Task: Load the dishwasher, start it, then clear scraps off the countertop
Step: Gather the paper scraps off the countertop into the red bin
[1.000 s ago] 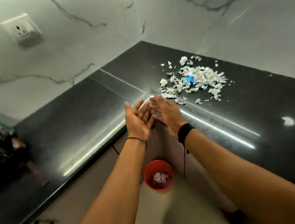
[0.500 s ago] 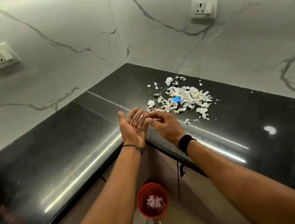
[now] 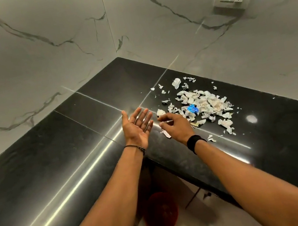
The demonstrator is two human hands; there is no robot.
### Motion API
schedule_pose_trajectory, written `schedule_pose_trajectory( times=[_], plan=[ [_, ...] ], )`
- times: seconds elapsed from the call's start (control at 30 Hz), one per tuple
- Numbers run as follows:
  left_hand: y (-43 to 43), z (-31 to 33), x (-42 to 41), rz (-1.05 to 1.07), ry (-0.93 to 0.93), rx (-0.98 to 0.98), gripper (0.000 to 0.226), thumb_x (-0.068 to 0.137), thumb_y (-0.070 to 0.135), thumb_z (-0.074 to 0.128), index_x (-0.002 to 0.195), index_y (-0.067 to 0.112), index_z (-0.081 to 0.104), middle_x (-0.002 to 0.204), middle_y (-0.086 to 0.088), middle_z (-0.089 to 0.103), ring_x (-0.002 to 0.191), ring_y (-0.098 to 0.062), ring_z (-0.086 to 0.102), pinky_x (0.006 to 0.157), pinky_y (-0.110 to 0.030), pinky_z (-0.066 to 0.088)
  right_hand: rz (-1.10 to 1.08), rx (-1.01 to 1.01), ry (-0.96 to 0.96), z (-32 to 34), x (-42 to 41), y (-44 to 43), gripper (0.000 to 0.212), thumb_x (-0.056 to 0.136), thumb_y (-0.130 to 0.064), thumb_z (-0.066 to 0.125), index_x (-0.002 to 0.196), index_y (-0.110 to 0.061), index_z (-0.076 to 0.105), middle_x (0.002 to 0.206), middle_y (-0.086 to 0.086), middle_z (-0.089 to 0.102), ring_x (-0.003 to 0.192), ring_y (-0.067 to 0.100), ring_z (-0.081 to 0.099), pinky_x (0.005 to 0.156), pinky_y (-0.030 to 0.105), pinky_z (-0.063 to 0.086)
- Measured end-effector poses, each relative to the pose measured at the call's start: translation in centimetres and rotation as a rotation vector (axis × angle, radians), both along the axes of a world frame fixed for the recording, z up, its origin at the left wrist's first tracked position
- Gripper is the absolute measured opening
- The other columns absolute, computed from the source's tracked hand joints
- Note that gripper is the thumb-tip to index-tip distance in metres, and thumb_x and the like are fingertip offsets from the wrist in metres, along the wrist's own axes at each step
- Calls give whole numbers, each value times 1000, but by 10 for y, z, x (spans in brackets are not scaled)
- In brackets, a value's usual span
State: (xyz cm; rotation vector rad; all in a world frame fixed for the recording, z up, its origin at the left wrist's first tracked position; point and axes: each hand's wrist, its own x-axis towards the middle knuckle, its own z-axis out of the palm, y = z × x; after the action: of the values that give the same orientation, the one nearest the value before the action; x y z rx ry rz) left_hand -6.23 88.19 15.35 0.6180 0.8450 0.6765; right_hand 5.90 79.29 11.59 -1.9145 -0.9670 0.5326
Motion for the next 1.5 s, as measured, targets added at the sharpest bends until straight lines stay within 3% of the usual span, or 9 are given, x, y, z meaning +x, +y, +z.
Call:
schedule_pose_trajectory(
  times=[0.17, 0.53, 0.77, 1.0, 1.13, 1.2, 1.3, 1.4, 1.5],
  plan=[
    [37, -19, 15, -65, -18, -28, 72, 99, 70, 33, 132, 12, 62, 123, -8, 72, 114, -23, 70, 99, -38, 51, -104, -119, -3, -21, 18, 21, 19, 91, -20, 70, 110, -19, 71, 111, -2, 71, 91, 13, 67, 78, 18, 49],
    [71, -45, 52, -89, -149, -96, 75, 96, 72, 38, 134, 12, 60, 125, -11, 71, 116, -27, 69, 97, -40, 53, -72, -258, -47, -42, 49, 63, 32, 89, -20, 70, 120, -18, 68, 114, -3, 70, 94, 15, 67, 90, 37, 55],
    [85, -58, 71, -44, -156, -104, 75, 97, 72, 38, 135, 12, 60, 126, -11, 71, 118, -27, 68, 100, -42, 52, 111, -341, -336, -60, 77, 88, 41, 92, -26, 67, 132, -16, 61, 132, 7, 59, 121, 25, 56, 102, 37, 44],
    [95, -73, 80, -16, -125, -103, 70, 97, 68, 41, 136, 13, 59, 126, -9, 71, 118, -25, 67, 109, -44, 47, 213, -380, -494, -83, 91, 94, 27, 87, -24, 71, 110, -14, 62, 112, 8, 60, 107, 30, 54, 89, 36, 44],
    [97, -81, 88, -12, -89, -104, 64, 99, 63, 44, 136, 13, 59, 125, -8, 71, 117, -24, 68, 107, -42, 48, 65, -249, -365, -76, 99, 94, 21, 80, -21, 73, 99, -15, 64, 96, 3, 66, 89, 23, 61, 73, 28, 43],
    [94, -84, 94, 6, -55, -108, 59, 100, 59, 46, 135, 13, 60, 126, -9, 71, 117, -22, 68, 106, -40, 49, -44, -135, -214, -62, 99, 94, 21, 81, -25, 77, 97, -17, 66, 92, -3, 67, 82, 15, 62, 73, 26, 49],
    [84, -87, 100, -13, -56, -134, 56, 101, 56, 46, 134, 14, 61, 131, -10, 68, 120, -22, 65, 109, -39, 48, 12, -5, -36, -41, 92, 97, 27, 82, -33, 80, 99, -16, 67, 94, -4, 70, 85, 10, 67, 77, 23, 55],
    [77, -87, 101, -32, -192, -240, 58, 101, 56, 43, 136, 14, 62, 135, -16, 64, 125, -32, 61, 113, -46, 43, 114, 27, 40, -24, 77, 98, 28, 85, -39, 77, 99, -16, 70, 92, -5, 73, 83, 6, 69, 77, 20, 54],
    [76, -85, 93, -23, -323, -327, 60, 101, 55, 42, 135, 11, 62, 133, -18, 64, 123, -32, 63, 107, -46, 49, 40, 107, 7, -16, 69, 92, 23, 94, -39, 67, 97, -17, 71, 85, -6, 72, 79, 5, 67, 74, 21, 54]
  ],
)
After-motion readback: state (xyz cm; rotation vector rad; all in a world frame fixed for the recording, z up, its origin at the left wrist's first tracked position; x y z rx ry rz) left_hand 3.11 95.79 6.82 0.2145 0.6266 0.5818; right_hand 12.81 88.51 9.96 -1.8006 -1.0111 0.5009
